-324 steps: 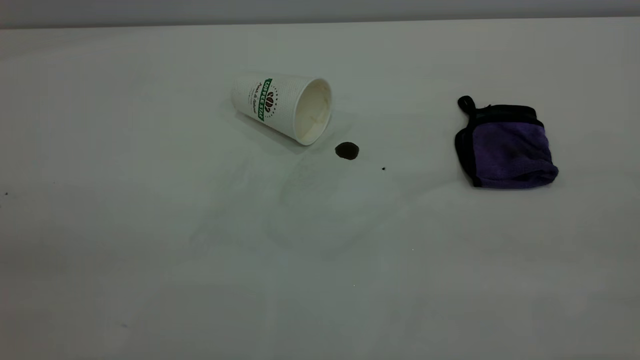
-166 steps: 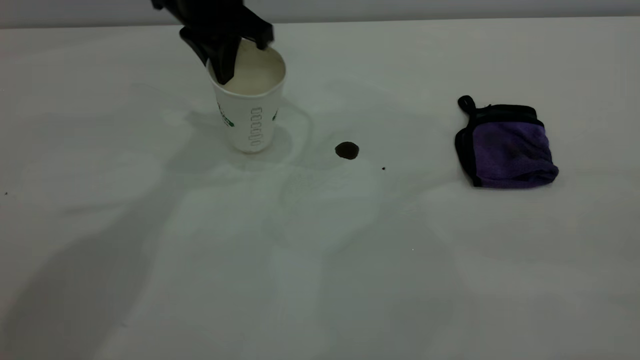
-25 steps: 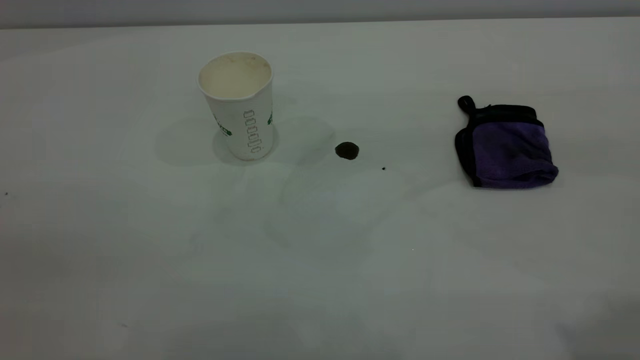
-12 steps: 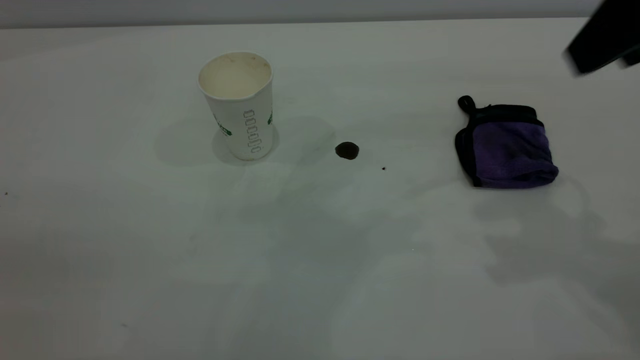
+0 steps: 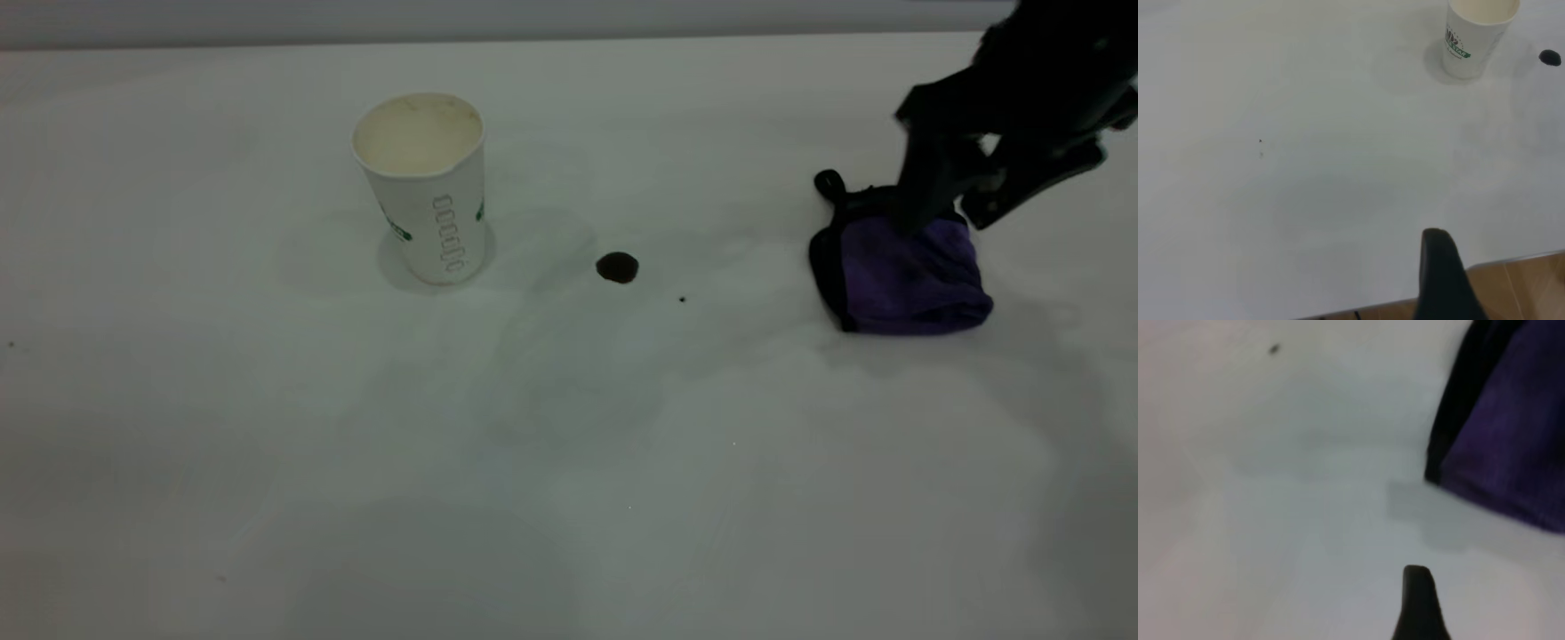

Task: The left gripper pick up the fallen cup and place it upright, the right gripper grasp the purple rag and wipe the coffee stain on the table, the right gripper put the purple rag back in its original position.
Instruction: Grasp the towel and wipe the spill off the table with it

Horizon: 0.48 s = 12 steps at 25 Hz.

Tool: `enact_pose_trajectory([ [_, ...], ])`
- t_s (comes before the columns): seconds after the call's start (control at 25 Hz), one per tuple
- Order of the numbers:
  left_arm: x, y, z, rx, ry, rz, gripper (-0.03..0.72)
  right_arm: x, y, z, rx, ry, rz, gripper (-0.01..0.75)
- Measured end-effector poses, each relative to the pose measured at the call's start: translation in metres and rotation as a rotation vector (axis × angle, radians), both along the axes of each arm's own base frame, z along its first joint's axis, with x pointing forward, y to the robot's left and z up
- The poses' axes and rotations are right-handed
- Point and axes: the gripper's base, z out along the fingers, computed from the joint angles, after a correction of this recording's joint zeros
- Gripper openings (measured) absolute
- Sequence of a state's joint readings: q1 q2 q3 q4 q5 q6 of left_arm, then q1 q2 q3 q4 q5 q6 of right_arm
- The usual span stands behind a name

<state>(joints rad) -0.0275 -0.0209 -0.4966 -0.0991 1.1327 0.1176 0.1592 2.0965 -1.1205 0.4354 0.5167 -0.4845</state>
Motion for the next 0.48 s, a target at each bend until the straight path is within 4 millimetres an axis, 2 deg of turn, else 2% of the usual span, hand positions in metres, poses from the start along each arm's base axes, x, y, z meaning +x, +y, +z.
enact_pose_trajectory([
  [0.28, 0.0, 0.0, 0.0, 0.0, 0.0, 0.0, 0.473, 0.038, 0.0, -0.041, -0.066, 0.044, -0.057, 0.592],
  [0.48, 0.0, 0.0, 0.0, 0.0, 0.0, 0.0, 0.473, 0.054, -0.001, -0.064, -0.111, 0.077, -0.053, 0.592],
])
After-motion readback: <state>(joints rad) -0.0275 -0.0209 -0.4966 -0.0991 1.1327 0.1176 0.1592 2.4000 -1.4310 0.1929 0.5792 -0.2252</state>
